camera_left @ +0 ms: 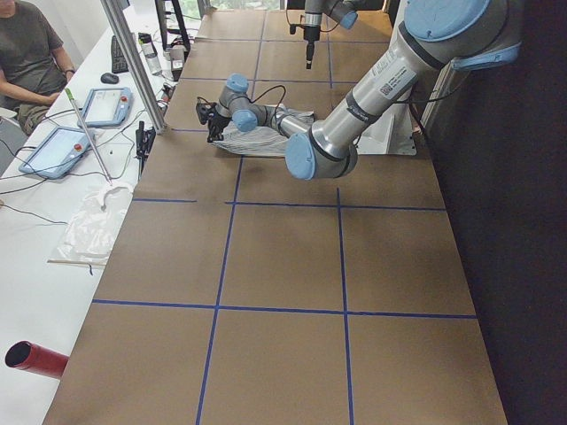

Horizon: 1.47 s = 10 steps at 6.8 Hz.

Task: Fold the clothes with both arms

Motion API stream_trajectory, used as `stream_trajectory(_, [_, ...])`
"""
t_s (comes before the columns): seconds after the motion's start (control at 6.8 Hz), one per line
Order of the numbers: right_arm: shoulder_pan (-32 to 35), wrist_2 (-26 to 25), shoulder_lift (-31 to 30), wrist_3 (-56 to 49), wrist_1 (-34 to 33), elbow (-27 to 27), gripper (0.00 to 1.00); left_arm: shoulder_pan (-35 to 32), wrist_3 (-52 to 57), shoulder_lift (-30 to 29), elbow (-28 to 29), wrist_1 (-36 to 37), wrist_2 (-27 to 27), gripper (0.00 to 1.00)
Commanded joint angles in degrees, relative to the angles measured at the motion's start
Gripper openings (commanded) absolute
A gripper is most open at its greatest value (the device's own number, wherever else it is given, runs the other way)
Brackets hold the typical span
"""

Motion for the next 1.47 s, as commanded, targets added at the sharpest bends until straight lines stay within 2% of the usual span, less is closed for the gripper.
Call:
stream_trajectory(0.0, [-0.07,-0.69,1.97,0.0,-0.33,-0.99,1.0,-0.14,0.94,-2.08,4.98,-7.63,2.72,0.38])
stream_trajectory(0.15, [-0.07,-1.83,2.68,-0.09,-0.68,-2.47,1.0,0.04,3.64,-1.91,5.69,-7.83,3.68,0.99])
stream_trajectory(0.44, [0.63,-3.59,6.44,-0.7,-0.86,-5.99,1.0,-2.05,4.81,-1.9,5.0,-7.57,2.39,1.0])
stream_trajectory(0.59, [0.89,-4.2,11.17,-0.79,-5.9,-8.0,1.0,-3.29,4.89,-1.73,3.6,-5.65,-3.54,1.0])
stream_trajectory(0.74, [0.72,-5.95,18.96,-2.7,-16.57,-9.59,1.0,-3.91,4.98,-0.51,-0.85,-0.24,-8.82,1.0])
stream_trajectory(0.88, [0.46,-7.19,26.69,-4.55,-24.77,-12.91,1.0,-3.92,5.16,4.55,-9.95,4.26,-9.48,1.0])
stream_trajectory(1.18, [-4.35,-12.79,32.55,-4.57,-26.61,-18.2,1.0,-3.92,10.94,12.92,-26.66,15.05,-9.49,1.0])
stream_trajectory(1.32, [-6.64,-13.78,35.1,-4.66,-30.44,-19.96,1.0,-3.74,11.31,14.95,-31.96,17.9,-9.58,1.0])
